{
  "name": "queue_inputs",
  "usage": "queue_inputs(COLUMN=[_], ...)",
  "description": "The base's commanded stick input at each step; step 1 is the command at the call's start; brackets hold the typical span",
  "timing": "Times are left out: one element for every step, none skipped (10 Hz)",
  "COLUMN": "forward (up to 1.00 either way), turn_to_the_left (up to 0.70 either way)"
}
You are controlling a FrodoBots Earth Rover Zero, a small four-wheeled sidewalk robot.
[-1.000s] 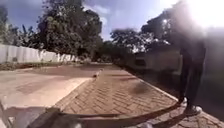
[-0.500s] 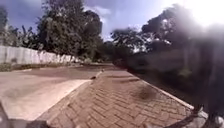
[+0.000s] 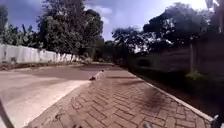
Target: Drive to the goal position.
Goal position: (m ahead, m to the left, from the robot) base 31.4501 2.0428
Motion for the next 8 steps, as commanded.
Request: queue_inputs(forward=[0.7,0.7,0.7,0.7,0.7,0.7,0.7,0.7], turn_to_the_left=[0.0,0.0,0.0,0.0,0.0,0.0,0.0,0.0])
